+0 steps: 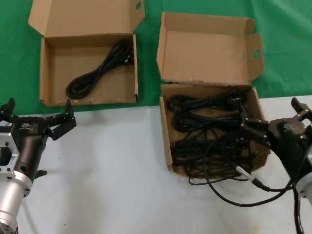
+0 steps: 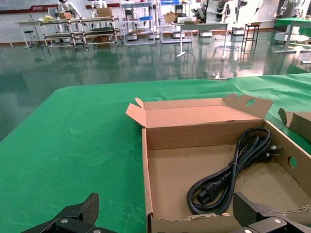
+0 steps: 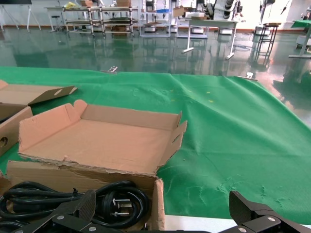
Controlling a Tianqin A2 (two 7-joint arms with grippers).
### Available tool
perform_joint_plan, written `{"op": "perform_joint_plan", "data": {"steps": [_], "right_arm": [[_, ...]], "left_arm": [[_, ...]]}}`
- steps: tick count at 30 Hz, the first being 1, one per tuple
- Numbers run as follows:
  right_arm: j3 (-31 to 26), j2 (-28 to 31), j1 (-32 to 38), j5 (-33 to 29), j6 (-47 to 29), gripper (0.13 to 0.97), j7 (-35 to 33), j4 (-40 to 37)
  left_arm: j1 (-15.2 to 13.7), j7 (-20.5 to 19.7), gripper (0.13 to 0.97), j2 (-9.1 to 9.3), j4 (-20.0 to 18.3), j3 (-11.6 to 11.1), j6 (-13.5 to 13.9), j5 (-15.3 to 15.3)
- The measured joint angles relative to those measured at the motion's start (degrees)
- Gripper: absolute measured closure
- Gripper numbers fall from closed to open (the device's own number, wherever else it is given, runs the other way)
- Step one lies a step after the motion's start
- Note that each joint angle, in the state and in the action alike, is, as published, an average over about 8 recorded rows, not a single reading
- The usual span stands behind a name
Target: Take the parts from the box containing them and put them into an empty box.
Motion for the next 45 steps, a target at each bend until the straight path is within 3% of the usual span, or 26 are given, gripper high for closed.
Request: {"op": "perform_joint_plan", "data": {"steps": [45], "right_arm": [[0.00, 0.00, 0.00, 0.00, 0.00, 0.129, 0.00, 0.00]], "left_arm": [[0.00, 0.00, 0.132, 0.00, 0.00, 0.00, 0.00, 0.00]]}}
